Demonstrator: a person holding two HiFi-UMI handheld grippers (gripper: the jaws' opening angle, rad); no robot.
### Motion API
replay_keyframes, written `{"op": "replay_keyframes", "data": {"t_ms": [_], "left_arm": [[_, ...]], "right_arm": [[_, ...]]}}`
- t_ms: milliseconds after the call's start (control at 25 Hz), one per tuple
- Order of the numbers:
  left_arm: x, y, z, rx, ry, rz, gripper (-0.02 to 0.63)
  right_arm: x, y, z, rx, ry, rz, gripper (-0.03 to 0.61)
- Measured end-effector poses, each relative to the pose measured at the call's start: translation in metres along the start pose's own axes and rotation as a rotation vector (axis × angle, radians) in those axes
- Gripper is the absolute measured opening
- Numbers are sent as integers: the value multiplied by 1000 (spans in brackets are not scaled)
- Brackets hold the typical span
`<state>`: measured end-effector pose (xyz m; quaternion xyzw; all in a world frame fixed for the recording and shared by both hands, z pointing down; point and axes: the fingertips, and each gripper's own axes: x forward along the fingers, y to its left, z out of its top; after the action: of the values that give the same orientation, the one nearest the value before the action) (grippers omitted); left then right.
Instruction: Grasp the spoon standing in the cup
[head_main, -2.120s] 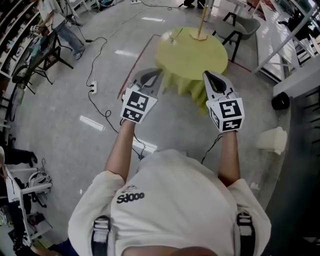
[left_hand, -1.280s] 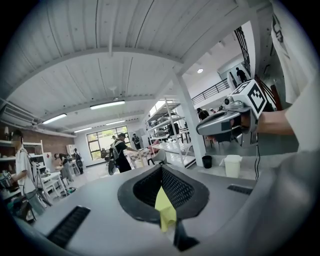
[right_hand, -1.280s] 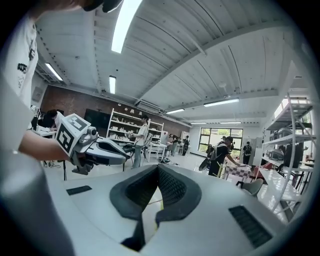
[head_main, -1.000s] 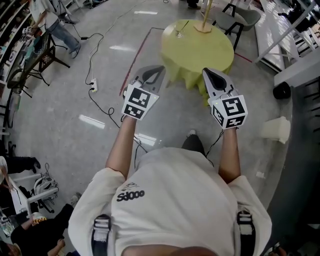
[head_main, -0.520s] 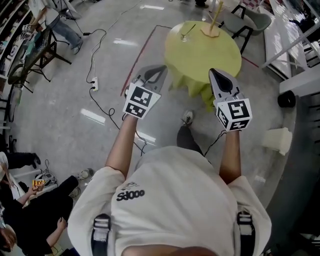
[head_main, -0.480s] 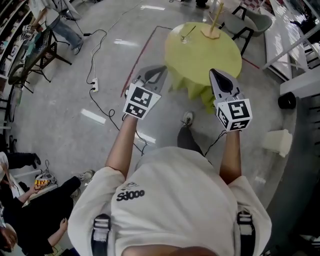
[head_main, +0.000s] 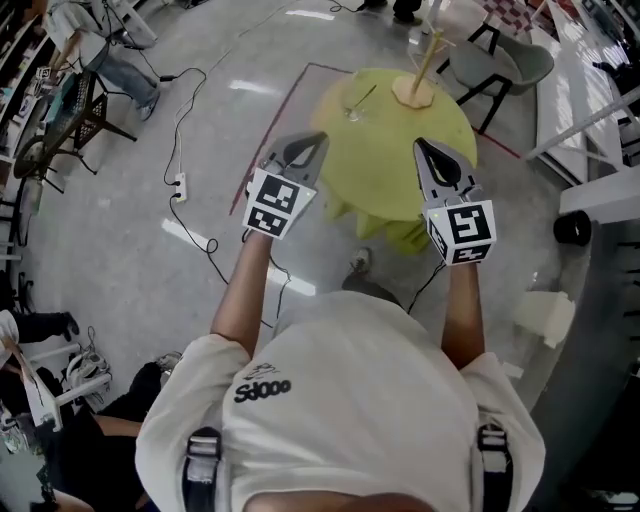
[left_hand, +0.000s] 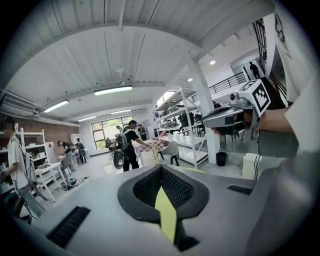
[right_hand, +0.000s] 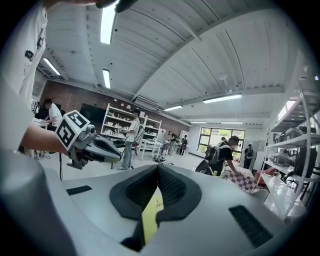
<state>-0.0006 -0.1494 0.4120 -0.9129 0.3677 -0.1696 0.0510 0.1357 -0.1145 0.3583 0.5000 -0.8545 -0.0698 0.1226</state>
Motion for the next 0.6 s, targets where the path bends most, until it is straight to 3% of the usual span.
{"op": "replay_keyframes", "data": {"t_ms": [320, 600], "left_arm": [[79, 15, 1, -31, 38, 9, 28], [121, 33, -9, -32, 81, -20, 28]], "right_arm": [[45, -63, -28, -13, 46, 19, 21], [79, -79, -51, 16, 94, 31, 21]]}}
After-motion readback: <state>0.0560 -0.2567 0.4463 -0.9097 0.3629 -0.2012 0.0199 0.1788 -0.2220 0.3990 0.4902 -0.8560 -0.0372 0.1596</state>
